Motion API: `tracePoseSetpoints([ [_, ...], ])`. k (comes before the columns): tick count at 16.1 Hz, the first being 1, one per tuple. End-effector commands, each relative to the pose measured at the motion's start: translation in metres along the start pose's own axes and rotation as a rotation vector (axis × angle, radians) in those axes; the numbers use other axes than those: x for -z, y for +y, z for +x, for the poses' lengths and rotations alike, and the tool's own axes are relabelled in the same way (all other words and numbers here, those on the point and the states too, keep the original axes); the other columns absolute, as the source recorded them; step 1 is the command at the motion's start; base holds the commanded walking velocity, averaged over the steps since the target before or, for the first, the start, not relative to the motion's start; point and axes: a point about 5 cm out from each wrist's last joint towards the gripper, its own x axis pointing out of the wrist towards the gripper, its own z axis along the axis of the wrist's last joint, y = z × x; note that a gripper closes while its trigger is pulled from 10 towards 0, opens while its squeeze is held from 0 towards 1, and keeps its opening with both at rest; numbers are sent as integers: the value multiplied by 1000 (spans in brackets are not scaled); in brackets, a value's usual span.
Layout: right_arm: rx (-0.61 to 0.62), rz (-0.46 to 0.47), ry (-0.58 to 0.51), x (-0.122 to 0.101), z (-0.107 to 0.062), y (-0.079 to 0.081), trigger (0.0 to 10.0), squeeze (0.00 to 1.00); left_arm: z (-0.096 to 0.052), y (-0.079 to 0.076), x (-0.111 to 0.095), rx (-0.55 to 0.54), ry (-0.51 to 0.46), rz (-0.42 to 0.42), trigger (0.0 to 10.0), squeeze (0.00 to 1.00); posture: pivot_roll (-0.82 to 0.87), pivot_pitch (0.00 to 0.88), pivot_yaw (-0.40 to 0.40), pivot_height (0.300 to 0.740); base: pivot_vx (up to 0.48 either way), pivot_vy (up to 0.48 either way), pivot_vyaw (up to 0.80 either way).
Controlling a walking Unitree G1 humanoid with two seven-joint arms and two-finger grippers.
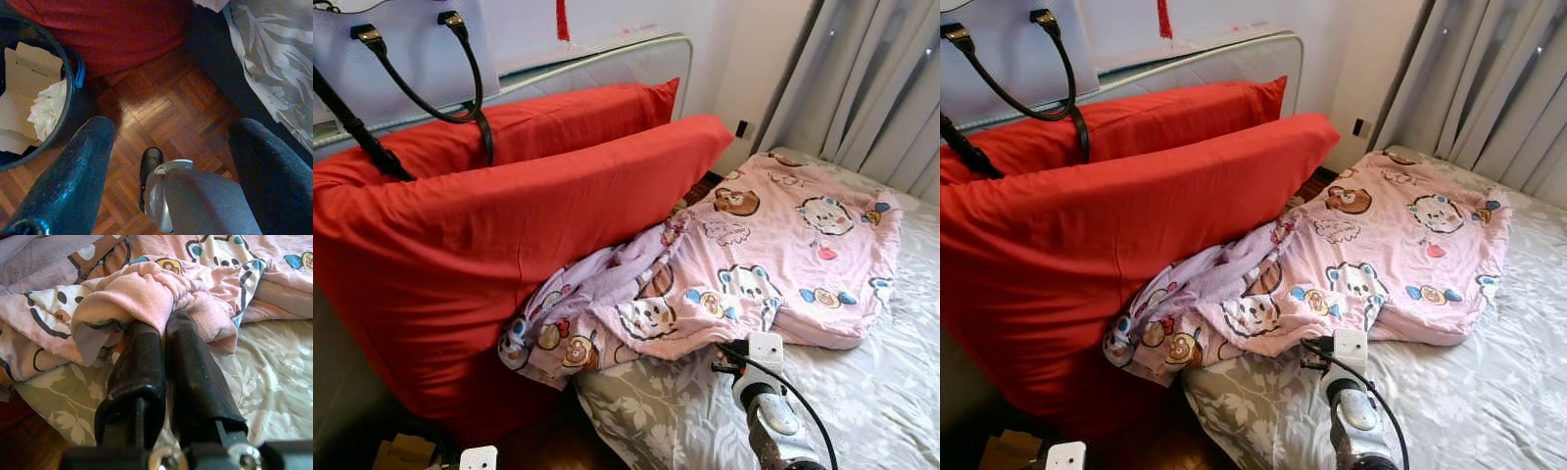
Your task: Clean up the room
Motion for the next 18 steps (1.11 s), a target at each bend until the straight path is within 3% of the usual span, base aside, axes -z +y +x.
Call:
tracePoseSetpoints([
  [1, 2, -3, -23, -4, 1, 0, 10000, 0, -2, 0, 6, 2, 22, -1, 10000, 0, 132, 0, -91, 740, -311, 0, 0],
  [13, 35, -21, -42, -8, 1, -5, 10000, 0, -5, 2, 16, 2, 76, -4, 10000, 0, 132, 0, -93, 740, -327, 0, 0],
  [18, 150, -13, -131, -25, 2, -25, 10000, 0, -5, 4, 15, 0, 72, -2, 10000, 0, 130, 0, -89, 740, -313, 0, 0],
])
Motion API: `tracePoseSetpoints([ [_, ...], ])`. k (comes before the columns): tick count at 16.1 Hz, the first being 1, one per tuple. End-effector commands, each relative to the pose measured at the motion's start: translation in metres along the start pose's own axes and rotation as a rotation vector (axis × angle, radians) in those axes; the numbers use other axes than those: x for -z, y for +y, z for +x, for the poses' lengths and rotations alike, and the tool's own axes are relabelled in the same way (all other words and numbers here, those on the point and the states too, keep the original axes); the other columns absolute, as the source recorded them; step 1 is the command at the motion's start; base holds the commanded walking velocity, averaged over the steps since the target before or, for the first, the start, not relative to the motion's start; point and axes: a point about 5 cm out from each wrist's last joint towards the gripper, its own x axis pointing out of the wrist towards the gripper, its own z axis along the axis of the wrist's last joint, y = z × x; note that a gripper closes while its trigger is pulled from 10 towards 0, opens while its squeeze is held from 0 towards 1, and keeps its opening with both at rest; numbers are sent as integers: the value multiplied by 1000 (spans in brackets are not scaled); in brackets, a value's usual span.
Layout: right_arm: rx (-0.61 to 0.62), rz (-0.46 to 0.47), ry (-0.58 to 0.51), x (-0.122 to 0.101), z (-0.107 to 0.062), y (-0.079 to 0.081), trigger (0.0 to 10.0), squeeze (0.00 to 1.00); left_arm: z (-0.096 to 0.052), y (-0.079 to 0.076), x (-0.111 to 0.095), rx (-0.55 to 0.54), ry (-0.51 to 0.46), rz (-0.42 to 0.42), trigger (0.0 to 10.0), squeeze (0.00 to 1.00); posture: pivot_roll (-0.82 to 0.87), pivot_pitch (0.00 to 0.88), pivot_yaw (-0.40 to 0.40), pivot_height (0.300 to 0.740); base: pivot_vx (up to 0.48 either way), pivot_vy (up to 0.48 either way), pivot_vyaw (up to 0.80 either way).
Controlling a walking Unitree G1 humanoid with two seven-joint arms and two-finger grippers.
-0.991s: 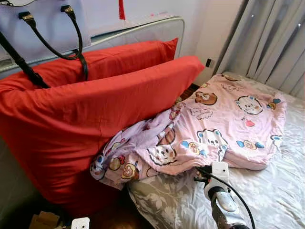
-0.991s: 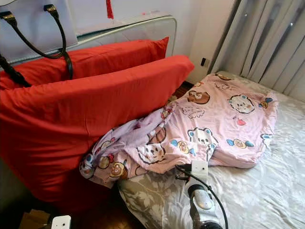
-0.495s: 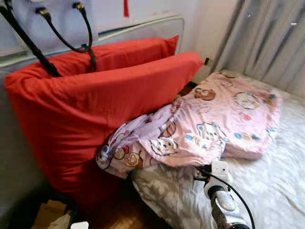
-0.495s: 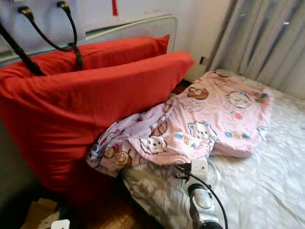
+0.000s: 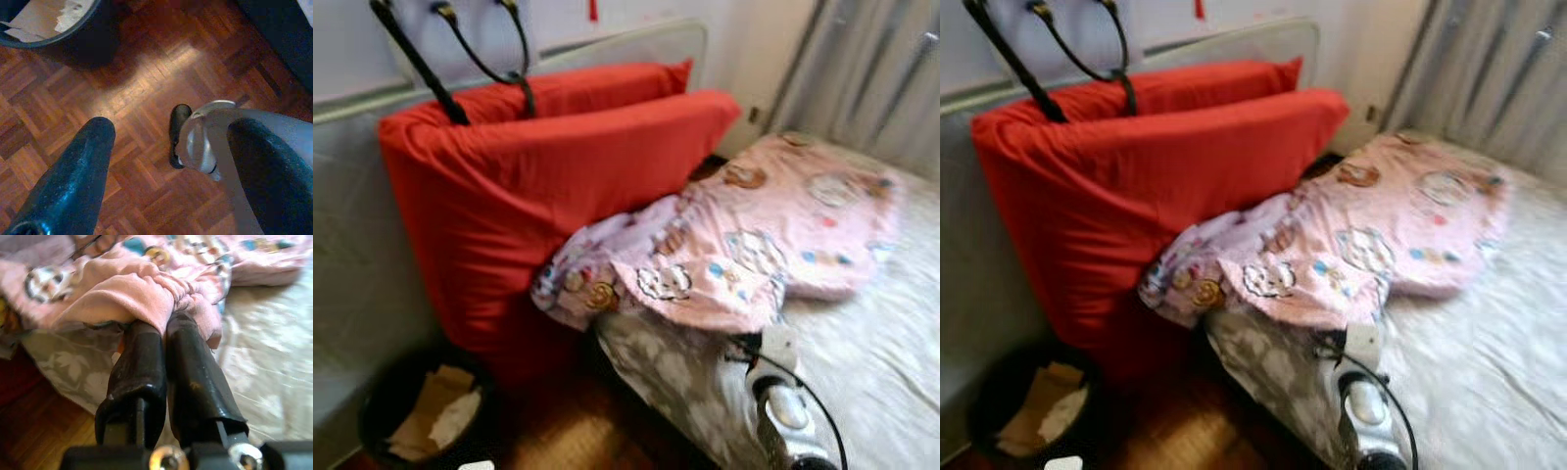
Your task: Clean up the room
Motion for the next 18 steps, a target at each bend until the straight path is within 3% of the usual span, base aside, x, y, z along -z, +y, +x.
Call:
tracePoseSetpoints([
  [1, 48, -13, -62, -12, 3, -11, 10000, 0, 0, -1, 0, 8, -2, 6, 10000, 0, 129, 0, -89, 740, -315, 0, 0],
  [8, 76, -61, -144, -22, 3, -15, 10000, 0, 0, -5, -2, 12, -13, 19, 10000, 0, 126, 0, -89, 740, -225, 0, 0],
  [12, 102, -35, 10, -1, 0, -19, 10000, 0, -1, -4, 1, 8, -12, 18, 10000, 0, 129, 0, -91, 740, 0, 0, 0],
  [18, 67, -54, 140, 18, -5, -19, 10000, 0, -1, -5, 2, 13, -10, 15, 10000, 0, 130, 0, -91, 740, 0, 0, 0],
])
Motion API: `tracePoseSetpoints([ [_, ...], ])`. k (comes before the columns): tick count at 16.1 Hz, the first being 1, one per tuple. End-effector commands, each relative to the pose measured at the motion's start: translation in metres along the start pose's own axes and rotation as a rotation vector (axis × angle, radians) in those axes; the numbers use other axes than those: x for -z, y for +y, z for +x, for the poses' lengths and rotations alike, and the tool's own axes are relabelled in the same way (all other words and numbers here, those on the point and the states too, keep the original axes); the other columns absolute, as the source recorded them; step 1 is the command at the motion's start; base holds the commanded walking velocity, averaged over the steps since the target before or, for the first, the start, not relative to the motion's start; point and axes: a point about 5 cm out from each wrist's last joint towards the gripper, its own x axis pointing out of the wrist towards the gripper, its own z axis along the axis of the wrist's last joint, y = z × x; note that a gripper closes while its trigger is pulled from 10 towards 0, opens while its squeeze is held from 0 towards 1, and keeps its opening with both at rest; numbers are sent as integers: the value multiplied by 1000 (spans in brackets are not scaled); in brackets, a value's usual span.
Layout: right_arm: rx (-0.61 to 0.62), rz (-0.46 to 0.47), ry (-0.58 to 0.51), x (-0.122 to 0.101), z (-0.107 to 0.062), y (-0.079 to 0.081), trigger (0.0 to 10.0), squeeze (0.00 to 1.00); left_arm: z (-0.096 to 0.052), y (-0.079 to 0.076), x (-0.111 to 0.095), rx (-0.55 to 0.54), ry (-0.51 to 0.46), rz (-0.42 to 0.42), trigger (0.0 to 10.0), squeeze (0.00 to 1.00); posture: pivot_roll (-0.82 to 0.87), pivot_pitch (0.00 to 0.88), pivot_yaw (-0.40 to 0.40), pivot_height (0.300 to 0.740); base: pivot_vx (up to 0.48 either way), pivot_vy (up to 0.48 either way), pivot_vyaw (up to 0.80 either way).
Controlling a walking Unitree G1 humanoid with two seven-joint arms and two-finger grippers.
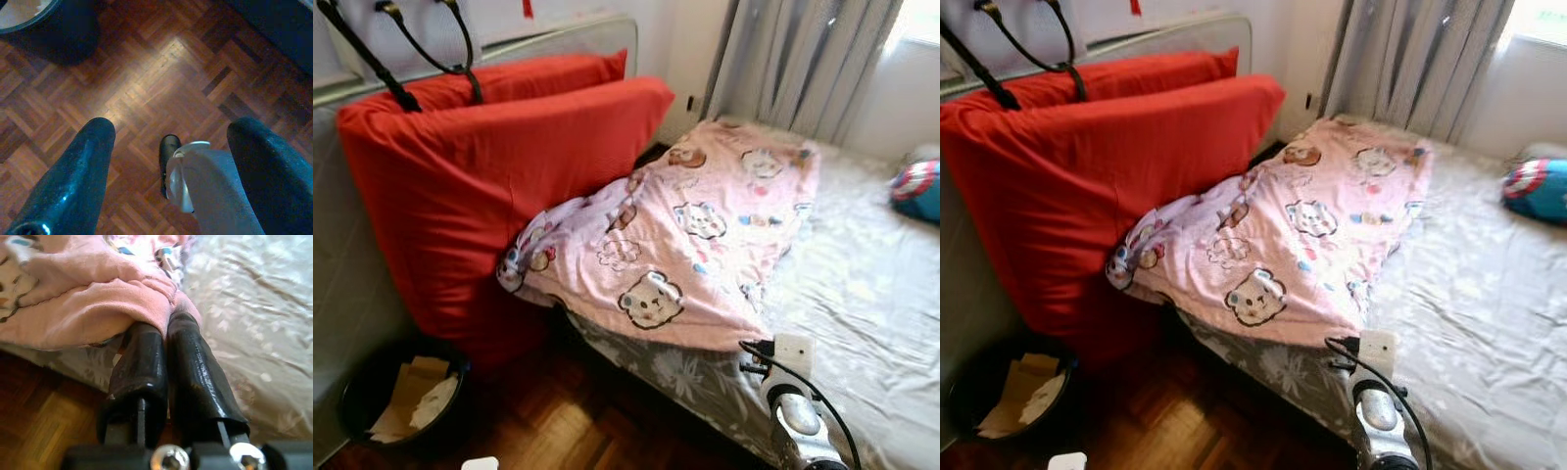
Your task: Clean up the room
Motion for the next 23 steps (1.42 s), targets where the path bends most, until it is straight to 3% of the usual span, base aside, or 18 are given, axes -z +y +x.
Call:
tracePoseSetpoints([
  [1, -27, -11, 45, 7, -1, 1, 10000, 0, -1, -1, 4, 8, 19, 12, 10000, 0, 130, 0, -91, 740, 0, 0, 0],
  [2, -34, -12, 47, 7, -2, 2, 10000, 0, -1, -2, 4, 9, 19, 12, 10000, 0, 126, 0, -90, 740, 0, 0, 0],
  [4, -47, -19, 77, 15, -4, 2, 10000, 937, -1, -4, 3, 16, 21, 17, 10000, 0, 128, 0, -90, 740, 0, 0, 0],
  [5, -49, -20, 89, 17, -5, 2, 10000, 1000, 0, -5, 3, 18, 22, 20, 10000, 0, 128, 0, -90, 740, 0, 0, 0],
  [10, -103, -37, 182, 35, -11, 5, 10000, 957, -1, -6, 7, 26, 38, 30, 10000, 0, 124, 0, -90, 740, 0, 0, 0],
  [11, -133, -42, 208, 41, -14, 7, 10000, 220, -1, -6, 7, 28, 41, 33, 10000, 0, 122, 0, -91, 740, 0, 0, 0],
  [12, -155, -34, 224, 46, -16, 9, 10000, 0, -1, -6, 7, 31, 42, 35, 10000, 0, 122, 0, -91, 740, 0, 0, 0],
  [17, -196, -4, 355, 77, -33, 11, 10000, 0, 0, -9, 5, 35, 46, 37, 10000, 0, 116, 0, -91, 740, 0, 0, 0],
  [19, -158, -1, 433, 94, -43, 5, 10000, 0, 1, -11, 5, 25, 70, -27, 10000, 0, 126, 0, -92, 740, 0, 0, 0],
  [23, -143, 29, 504, 115, -58, -2, 10000, 0, 3, -8, 2, 46, 81, 3, 10000, 0, 133, 0, -74, 740, 0, 0, 0],
])
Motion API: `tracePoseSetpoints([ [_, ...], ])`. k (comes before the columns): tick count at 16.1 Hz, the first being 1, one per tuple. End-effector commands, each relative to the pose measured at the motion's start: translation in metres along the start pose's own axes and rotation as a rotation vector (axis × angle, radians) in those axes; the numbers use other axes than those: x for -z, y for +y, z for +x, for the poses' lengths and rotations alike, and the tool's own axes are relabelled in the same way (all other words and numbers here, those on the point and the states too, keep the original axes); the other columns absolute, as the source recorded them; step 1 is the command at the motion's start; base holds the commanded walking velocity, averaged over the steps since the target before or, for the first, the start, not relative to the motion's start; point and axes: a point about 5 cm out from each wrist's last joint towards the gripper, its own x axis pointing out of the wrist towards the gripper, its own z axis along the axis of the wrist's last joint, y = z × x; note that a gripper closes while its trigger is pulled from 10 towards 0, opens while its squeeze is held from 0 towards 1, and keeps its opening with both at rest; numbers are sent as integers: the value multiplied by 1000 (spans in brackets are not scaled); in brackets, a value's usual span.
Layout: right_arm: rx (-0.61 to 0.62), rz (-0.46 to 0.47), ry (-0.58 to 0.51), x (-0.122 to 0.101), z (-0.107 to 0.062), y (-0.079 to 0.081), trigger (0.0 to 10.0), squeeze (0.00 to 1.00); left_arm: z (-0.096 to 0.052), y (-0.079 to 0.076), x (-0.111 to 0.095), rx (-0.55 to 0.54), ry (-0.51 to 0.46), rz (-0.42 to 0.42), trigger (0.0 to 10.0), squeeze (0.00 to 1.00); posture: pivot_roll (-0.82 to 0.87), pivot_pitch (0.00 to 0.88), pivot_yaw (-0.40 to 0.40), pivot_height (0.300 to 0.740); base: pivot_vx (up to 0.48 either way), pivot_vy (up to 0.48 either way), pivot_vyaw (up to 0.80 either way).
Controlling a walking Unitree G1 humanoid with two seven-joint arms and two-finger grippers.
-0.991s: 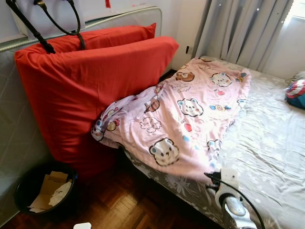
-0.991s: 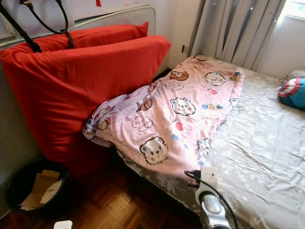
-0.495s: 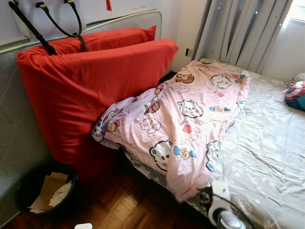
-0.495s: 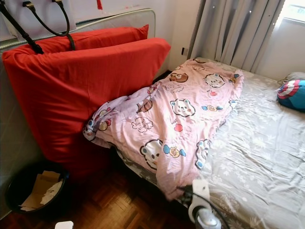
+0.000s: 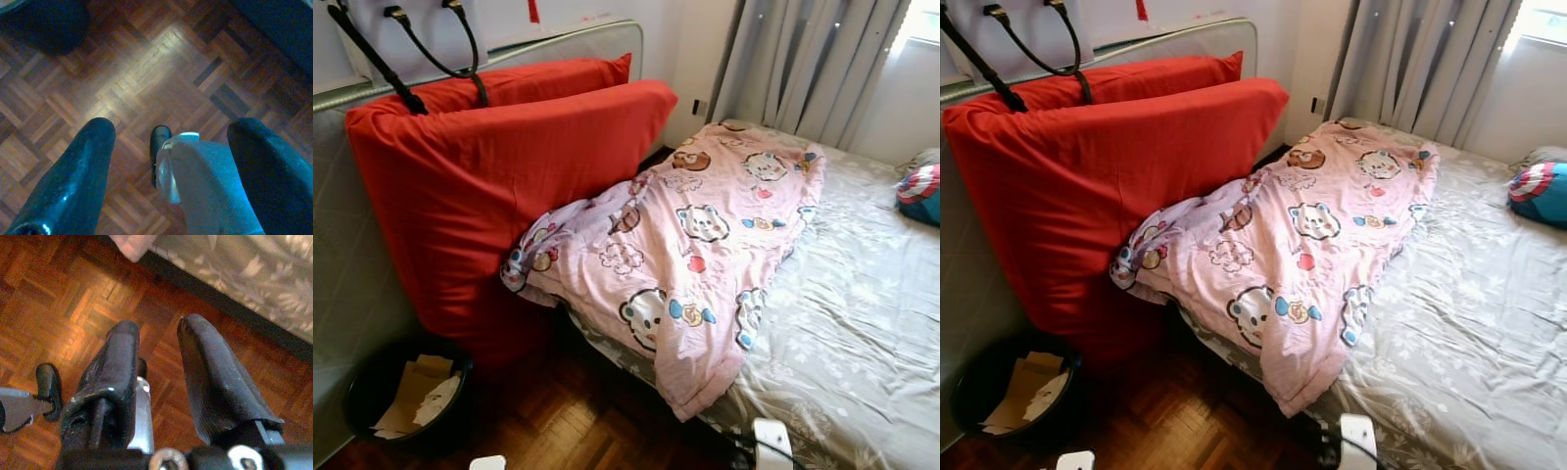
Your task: Clean up the room
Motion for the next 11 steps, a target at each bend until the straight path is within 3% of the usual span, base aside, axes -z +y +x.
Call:
tracePoseSetpoints([
  [1, 21, 21, 26, 7, -2, -6, 10000, 0, 0, 1, 2, 6, 22, 7, 10000, 0, 133, 0, -66, 740, 0, 0, 0],
  [6, 47, 30, 42, 11, -4, -17, 10000, 0, 3, 7, -7, 1, 14, -2, 10000, 0, 101, 0, -31, 740, 0, 0, 0],
  [11, 28, 23, 47, 10, -1, -2, 10000, 0, 6, 1, -15, 28, 1, 27, 10000, 0, 89, 0, -37, 740, 0, 0, 0],
])
